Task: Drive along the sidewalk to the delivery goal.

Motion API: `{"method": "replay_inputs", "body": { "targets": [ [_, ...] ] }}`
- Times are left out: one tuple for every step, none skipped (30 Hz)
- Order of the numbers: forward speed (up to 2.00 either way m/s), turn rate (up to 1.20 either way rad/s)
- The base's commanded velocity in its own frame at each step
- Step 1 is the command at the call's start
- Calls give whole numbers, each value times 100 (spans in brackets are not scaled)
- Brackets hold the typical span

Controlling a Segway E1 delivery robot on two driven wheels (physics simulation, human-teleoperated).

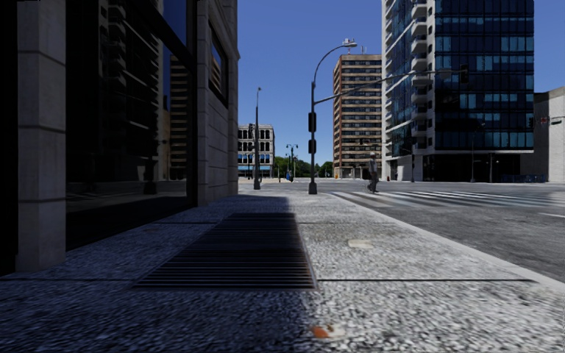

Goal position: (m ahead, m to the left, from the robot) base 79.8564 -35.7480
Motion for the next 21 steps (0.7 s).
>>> {"method": "replay_inputs", "body": {
  "targets": [
    [200,0],
    [200,0],
    [200,0],
    [200,0],
    [200,0],
    [200,0],
    [200,0],
    [200,0],
    [200,0],
    [200,0],
    [200,0],
    [200,0],
    [200,0],
    [200,0],
    [200,0],
    [200,0],
    [200,0],
    [200,0],
    [200,0],
    [200,0],
    [200,0]
  ]
}}
